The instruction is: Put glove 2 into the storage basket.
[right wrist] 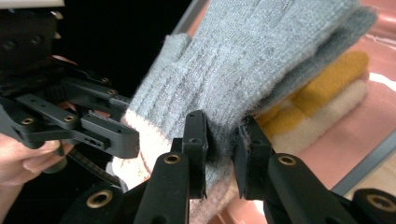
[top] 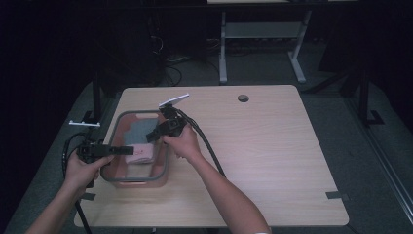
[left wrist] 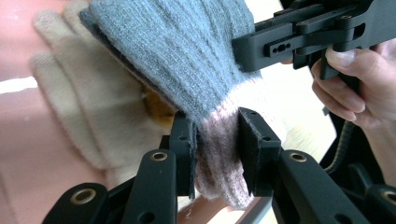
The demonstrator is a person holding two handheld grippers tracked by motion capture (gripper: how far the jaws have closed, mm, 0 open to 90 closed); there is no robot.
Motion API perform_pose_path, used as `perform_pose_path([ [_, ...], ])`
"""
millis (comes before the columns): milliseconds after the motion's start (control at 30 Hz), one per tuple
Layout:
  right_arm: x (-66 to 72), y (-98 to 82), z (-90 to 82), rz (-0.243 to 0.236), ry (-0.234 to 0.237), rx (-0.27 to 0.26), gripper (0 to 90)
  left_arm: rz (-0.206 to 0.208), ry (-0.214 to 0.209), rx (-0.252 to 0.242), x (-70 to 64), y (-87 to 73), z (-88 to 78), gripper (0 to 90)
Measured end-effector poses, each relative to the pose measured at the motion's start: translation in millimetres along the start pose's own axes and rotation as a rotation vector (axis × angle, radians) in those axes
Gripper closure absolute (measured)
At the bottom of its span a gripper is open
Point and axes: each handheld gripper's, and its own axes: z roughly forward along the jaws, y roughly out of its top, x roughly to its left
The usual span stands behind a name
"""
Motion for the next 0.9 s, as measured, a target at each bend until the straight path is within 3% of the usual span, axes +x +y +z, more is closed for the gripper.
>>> perform_pose_path([
  [100,-0.5,-0.7,4.8,-0.001,-0.023,0.016,74.5,0.0,0.02,0.019,2.7,-2.7,3.4,68.9],
  [233,-1.7,-1.7,4.8,-0.008,-0.075,0.032,73.1,0.004,0.077,0.046,5.8,-5.3,8.0,68.9],
  [467,-3.0,-2.7,-7.1,-0.013,-0.08,0.002,72.7,0.024,0.163,0.082,7.4,-7.2,14.2,66.7],
  [733,-7.5,-6.8,-27.6,-0.009,-0.076,-0.04,72.0,0.047,0.201,0.031,-2.1,1.4,7.6,50.2],
  [900,-9.5,-11.3,-41.4,-0.005,-0.07,-0.063,70.7,0.062,0.204,0.006,-10.8,9.4,2.9,49.1],
])
